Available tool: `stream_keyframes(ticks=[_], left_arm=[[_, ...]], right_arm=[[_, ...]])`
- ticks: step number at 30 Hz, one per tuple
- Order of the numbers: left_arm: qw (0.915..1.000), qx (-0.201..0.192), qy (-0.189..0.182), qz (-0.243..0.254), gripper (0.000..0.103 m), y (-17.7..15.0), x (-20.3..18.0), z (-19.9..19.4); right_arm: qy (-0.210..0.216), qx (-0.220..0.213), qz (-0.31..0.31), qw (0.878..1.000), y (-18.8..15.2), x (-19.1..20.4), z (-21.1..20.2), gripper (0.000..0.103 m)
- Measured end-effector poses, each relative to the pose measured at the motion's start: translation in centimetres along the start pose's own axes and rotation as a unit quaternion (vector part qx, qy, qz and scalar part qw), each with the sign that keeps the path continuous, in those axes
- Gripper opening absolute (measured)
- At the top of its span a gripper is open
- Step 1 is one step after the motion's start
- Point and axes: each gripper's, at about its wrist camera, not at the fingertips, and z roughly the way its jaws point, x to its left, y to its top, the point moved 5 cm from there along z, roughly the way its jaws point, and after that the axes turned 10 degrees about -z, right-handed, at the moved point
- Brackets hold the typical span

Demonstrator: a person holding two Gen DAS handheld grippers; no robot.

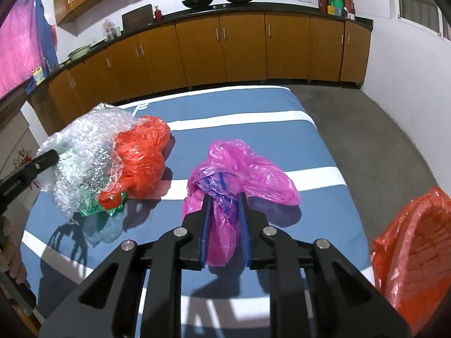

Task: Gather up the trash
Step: 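Carry the pink bag and bubble wrap over the basket and open both grippers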

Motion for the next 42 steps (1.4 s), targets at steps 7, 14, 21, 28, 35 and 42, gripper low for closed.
stream_keyframes(ticks=[7, 14, 21, 28, 35, 42], left_arm=[[0.9996, -0.025, -0.016, 0.0, 0.007, 0.6, -1.0, -3.4], [0.9985, -0.041, -0.036, 0.002, 0.007, 1.0, -2.3, -6.3], [0.9966, -0.057, -0.059, 0.01, 0.007, 1.3, -4.4, -9.0], [0.9949, -0.061, -0.08, 0.014, 0.007, 1.2, -5.8, -10.2], [0.997, -0.041, -0.061, 0.026, 0.008, 0.3, -4.7, -8.8], [0.9996, 0.01, -0.025, 0.008, 0.009, -1.9, -1.8, -5.8]], right_arm=[[-0.004, -0.02, 0.006, 1.0, 0.0, -0.3, -2.4, 0.018], [-0.013, -0.046, 0.015, 0.999, 0.0, -1.0, -5.3, 0.017], [-0.029, -0.071, 0.028, 0.997, -0.3, -2.3, -8.0, 0.015], [-0.035, -0.079, 0.044, 0.995, -1.1, -3.4, -9.1, 0.014], [-0.026, -0.073, 0.049, 0.996, -1.9, -3.4, -8.9, 0.014], [-0.015, -0.058, 0.048, 0.997, -2.8, -2.7, -8.2, 0.014]])
